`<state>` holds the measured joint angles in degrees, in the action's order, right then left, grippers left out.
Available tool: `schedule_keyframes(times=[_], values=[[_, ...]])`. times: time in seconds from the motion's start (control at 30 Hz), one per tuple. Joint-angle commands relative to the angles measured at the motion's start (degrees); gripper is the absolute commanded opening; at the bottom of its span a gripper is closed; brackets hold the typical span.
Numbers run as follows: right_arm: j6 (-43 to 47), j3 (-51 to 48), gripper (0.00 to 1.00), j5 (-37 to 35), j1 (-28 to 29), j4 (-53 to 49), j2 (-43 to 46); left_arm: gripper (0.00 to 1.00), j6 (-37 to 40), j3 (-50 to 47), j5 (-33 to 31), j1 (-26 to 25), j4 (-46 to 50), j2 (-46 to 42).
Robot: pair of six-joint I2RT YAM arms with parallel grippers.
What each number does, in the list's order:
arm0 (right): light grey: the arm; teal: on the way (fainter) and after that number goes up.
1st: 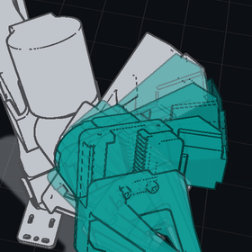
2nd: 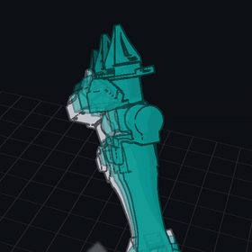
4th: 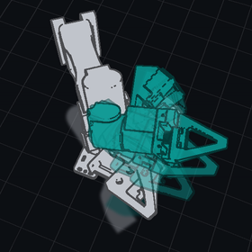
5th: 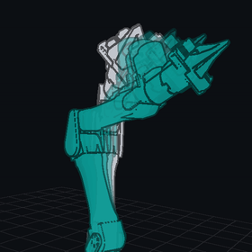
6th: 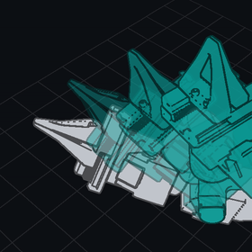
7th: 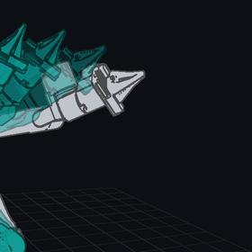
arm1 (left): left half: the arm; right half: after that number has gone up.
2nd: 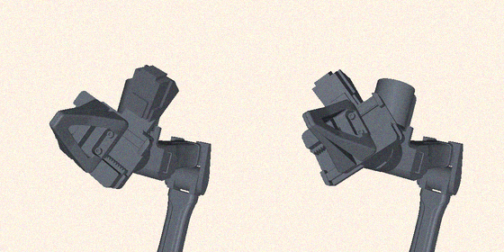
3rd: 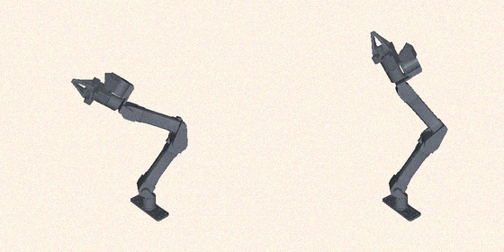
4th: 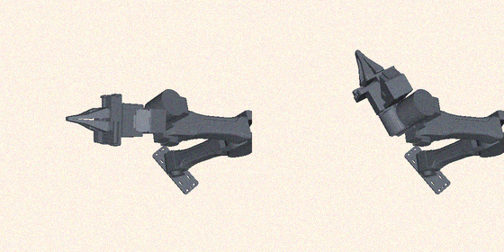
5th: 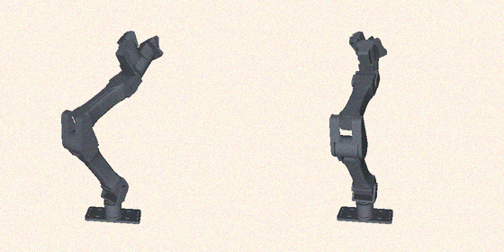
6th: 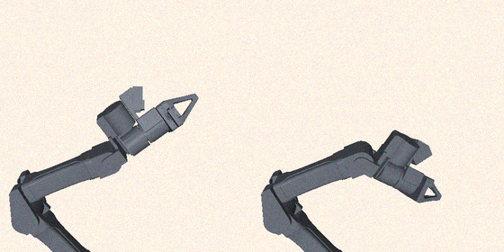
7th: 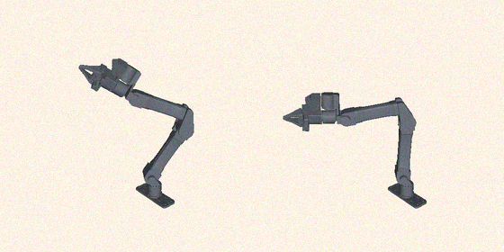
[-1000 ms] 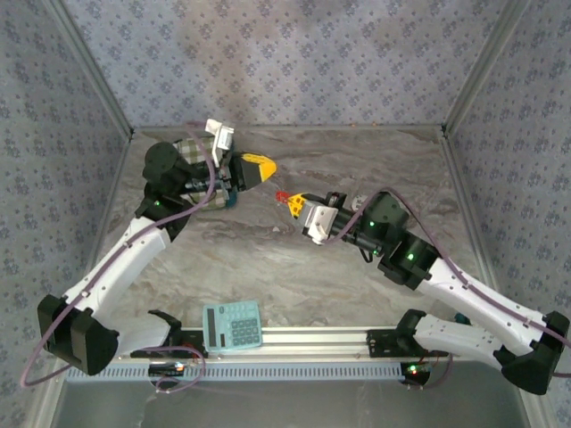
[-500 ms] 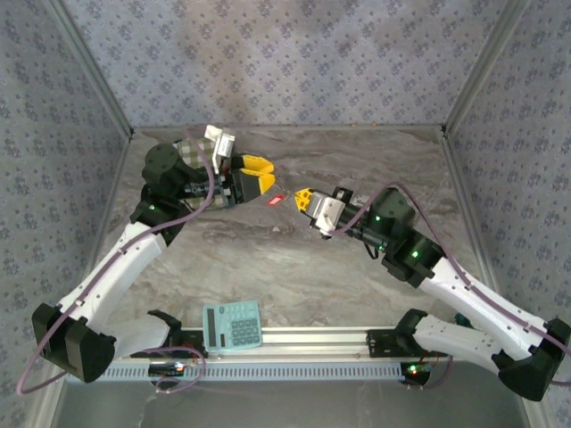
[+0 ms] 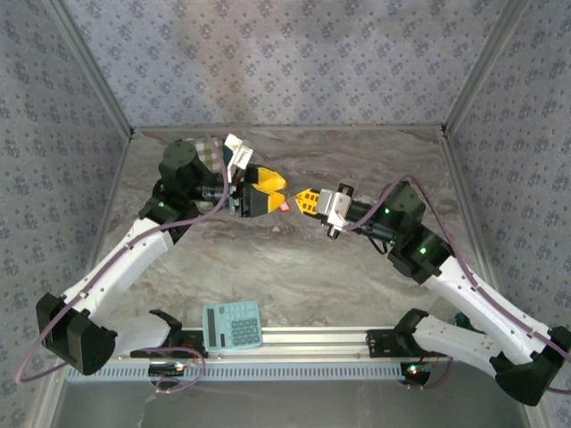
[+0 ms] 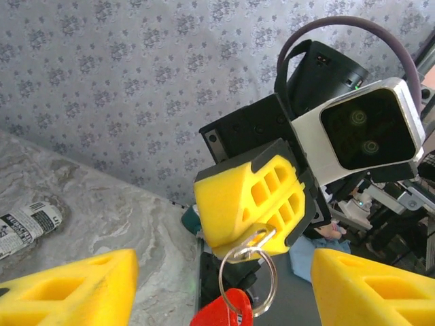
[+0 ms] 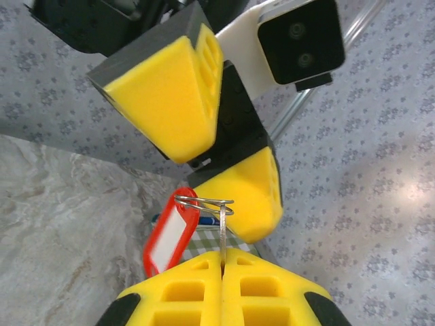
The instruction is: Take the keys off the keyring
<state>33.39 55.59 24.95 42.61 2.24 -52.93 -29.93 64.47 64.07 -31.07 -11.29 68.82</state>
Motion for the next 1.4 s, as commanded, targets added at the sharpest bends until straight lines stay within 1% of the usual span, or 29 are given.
schedule_keyframes(times=[0.0,0.13,0.17,0.23,0.27,0.3,0.43,0.47,0.57,0.63,0.8,0.97,1.03,1.17,1.37], values=[[-1.62,2.18,0.00,2.80,-0.22,-1.10,-0.16,0.64,1.46,2.85,3.07,-0.83,0.28,0.59],[-1.79,2.41,0.00,3.09,-0.17,-1.36,-0.51,0.54,1.57,3.25,3.90,-1.39,0.39,1.20],[-1.70,2.38,0.00,2.86,-0.17,-1.23,-0.51,0.53,1.64,3.34,4.02,-1.46,0.39,1.31],[-1.51,2.33,0.00,2.69,-0.20,-1.10,-0.42,0.47,1.68,3.39,4.15,-1.63,0.48,1.32],[-1.43,2.40,0.00,2.65,-0.24,-1.05,-0.42,0.46,1.76,3.39,4.17,-1.62,0.54,1.32],[-1.40,2.48,0.00,2.58,-0.24,-1.01,-0.42,0.43,1.81,3.38,4.21,-1.63,0.70,1.29],[-1.26,2.43,0.00,1.89,-0.32,-0.59,-0.18,0.26,2.16,3.47,4.37,-1.59,1.14,1.23],[-1.22,2.35,0.00,1.73,-0.31,-0.45,-0.12,0.20,2.16,3.56,4.23,-1.62,1.10,1.23],[-1.25,2.27,0.00,1.61,-0.37,-0.22,-0.09,0.06,2.22,3.68,4.22,-1.62,1.05,1.15],[-1.24,2.23,0.00,1.51,-0.36,-0.27,-0.07,0.01,2.25,3.69,3.63,-1.43,1.27,1.01],[-1.22,1.27,0.00,0.05,-0.41,1.32,0.60,0.00,1.09,3.14,2.14,-1.02,-0.24,-0.19],[-0.96,-0.71,0.00,-1.85,-0.37,3.82,1.48,0.00,-5.35,0.04,-1.07,1.27,-9.09,-1.99],[-0.67,-1.09,0.00,-2.22,-0.20,4.01,1.38,0.00,-6.84,-0.42,-1.70,1.96,-10.76,-2.27],[2.37,-2.28,0.00,-6.77,2.39,4.78,0.96,0.00,-10.87,-1.08,-2.11,2.37,-15.33,-2.11],[5.97,-3.30,0.00,-12.88,6.49,6.13,0.09,0.00,-13.41,-2.22,-3.92,2.81,-18.65,-2.17]])
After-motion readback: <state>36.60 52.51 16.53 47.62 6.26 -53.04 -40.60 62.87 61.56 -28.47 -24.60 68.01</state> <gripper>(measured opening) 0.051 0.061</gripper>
